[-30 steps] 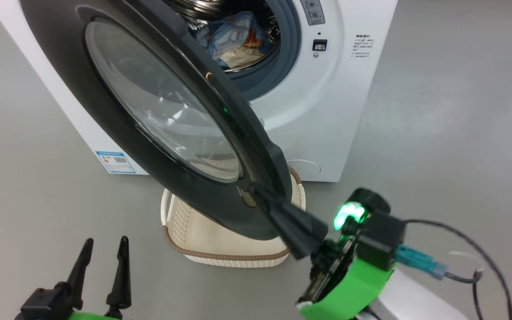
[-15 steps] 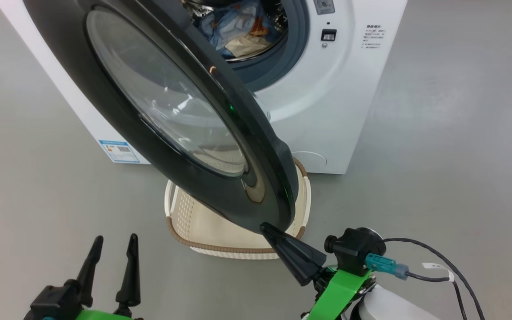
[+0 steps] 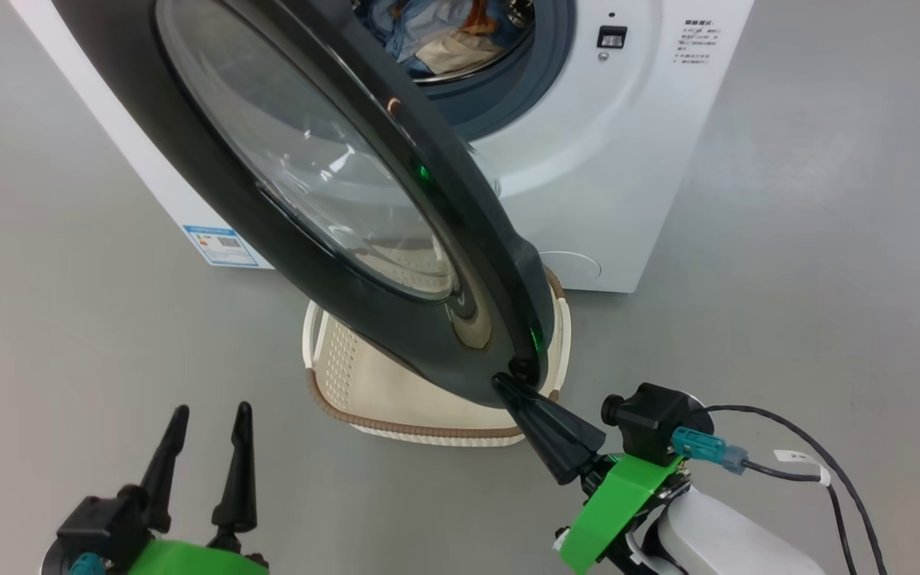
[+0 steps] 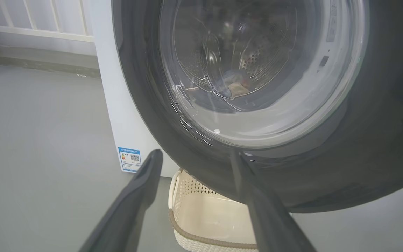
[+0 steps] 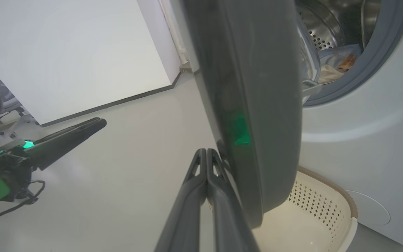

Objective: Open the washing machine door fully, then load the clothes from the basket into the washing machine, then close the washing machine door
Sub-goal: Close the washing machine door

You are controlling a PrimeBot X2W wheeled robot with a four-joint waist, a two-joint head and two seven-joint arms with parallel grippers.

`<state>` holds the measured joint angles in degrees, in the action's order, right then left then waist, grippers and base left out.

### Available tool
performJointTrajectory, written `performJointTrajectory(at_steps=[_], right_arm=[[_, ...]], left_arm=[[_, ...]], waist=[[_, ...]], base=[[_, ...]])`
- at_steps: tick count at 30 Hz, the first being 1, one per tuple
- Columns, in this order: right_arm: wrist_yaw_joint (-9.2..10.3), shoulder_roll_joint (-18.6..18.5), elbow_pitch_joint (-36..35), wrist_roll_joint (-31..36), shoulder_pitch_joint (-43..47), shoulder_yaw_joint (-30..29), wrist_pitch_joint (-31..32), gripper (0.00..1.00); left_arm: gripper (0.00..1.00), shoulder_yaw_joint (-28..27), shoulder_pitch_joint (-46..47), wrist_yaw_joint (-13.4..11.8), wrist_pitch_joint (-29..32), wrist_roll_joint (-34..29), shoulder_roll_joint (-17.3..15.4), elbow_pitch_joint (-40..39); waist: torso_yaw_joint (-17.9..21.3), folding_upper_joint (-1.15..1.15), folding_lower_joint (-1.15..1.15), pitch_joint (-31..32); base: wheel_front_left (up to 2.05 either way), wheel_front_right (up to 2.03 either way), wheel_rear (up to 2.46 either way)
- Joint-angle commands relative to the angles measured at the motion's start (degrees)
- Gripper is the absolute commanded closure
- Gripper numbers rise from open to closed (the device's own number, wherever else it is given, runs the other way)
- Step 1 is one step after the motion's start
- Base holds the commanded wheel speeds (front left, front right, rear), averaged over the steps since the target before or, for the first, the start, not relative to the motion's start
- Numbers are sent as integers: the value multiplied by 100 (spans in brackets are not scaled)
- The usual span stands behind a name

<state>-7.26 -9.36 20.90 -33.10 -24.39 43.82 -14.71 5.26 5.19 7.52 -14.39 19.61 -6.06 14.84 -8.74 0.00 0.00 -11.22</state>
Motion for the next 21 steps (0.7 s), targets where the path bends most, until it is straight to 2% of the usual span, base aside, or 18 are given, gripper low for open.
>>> performJointTrajectory(at_steps=[1, 7, 21], right_arm=[[-23, 59, -109, -60, -94, -26, -29, 100], [-23, -4, -132, -28, -173, -278, -29, 100], [-23, -131, -129, 134, -759, -1418, -29, 100]], left_arm=[[0, -175, 232, -3, -61, 36, -49, -163], [0, -142, 326, -3, -61, 18, -10, -198], [0, 40, 754, -3, -61, -72, 48, -371]], waist=[[-16, 0, 0, -43], [-41, 0, 0, -211], [-126, 0, 0, -825]], base=[[0, 0, 0], [0, 0, 0], [0, 0, 0]])
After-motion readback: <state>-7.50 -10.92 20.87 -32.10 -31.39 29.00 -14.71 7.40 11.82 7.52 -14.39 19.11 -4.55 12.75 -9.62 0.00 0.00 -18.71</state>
